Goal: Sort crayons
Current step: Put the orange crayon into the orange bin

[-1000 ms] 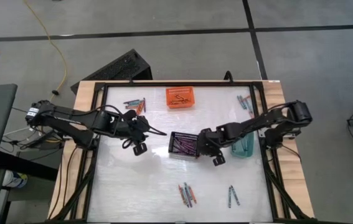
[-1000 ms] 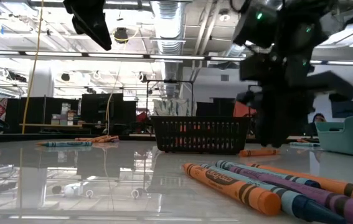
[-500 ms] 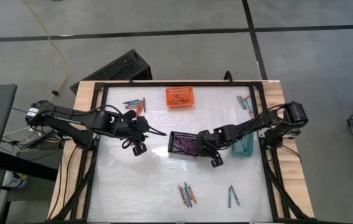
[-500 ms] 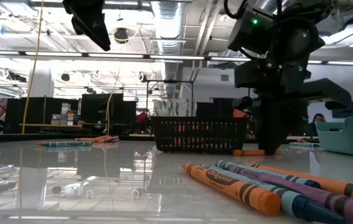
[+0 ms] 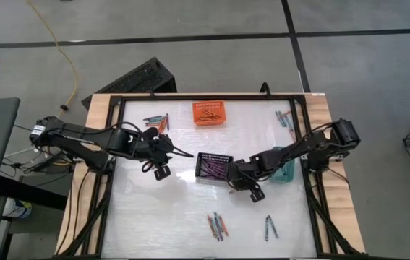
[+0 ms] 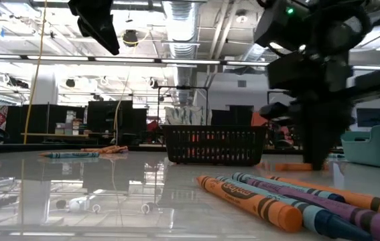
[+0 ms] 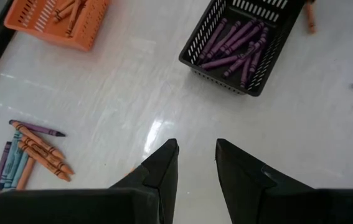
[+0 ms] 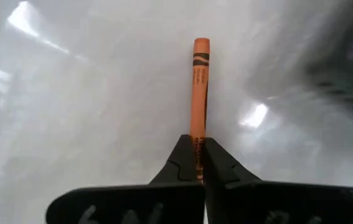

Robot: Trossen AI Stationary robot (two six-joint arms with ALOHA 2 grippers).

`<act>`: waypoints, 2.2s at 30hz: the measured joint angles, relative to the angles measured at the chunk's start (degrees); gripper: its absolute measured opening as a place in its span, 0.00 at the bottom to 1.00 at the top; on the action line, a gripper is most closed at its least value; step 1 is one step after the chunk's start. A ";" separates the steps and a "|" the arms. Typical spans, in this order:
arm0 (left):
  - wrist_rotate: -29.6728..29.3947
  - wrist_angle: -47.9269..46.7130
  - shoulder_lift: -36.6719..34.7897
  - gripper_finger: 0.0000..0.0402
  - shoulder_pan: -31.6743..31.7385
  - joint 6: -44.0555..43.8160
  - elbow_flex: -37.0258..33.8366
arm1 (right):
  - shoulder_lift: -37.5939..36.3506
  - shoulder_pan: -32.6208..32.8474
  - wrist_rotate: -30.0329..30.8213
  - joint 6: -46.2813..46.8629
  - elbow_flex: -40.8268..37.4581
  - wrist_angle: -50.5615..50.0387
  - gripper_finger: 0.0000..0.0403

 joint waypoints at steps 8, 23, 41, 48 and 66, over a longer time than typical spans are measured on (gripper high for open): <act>-0.06 -0.02 -0.01 0.24 1.02 0.68 0.00 | -11.38 -0.05 -3.12 3.97 0.03 -5.53 0.00; 0.04 0.11 -0.02 0.24 3.08 2.84 0.00 | -17.51 -13.64 3.46 1.30 14.33 -0.65 0.00; -2.96 0.63 -0.02 0.24 3.06 0.43 0.00 | 11.11 -37.00 -3.49 -7.03 36.90 -5.89 0.00; -3.01 0.48 -0.02 0.24 3.06 -0.43 0.00 | 18.75 -40.00 -3.43 -9.07 44.07 -7.88 0.00; -3.11 -0.28 -0.02 0.24 3.06 -2.13 0.00 | 24.75 -46.29 -3.70 -10.55 47.89 -12.32 0.01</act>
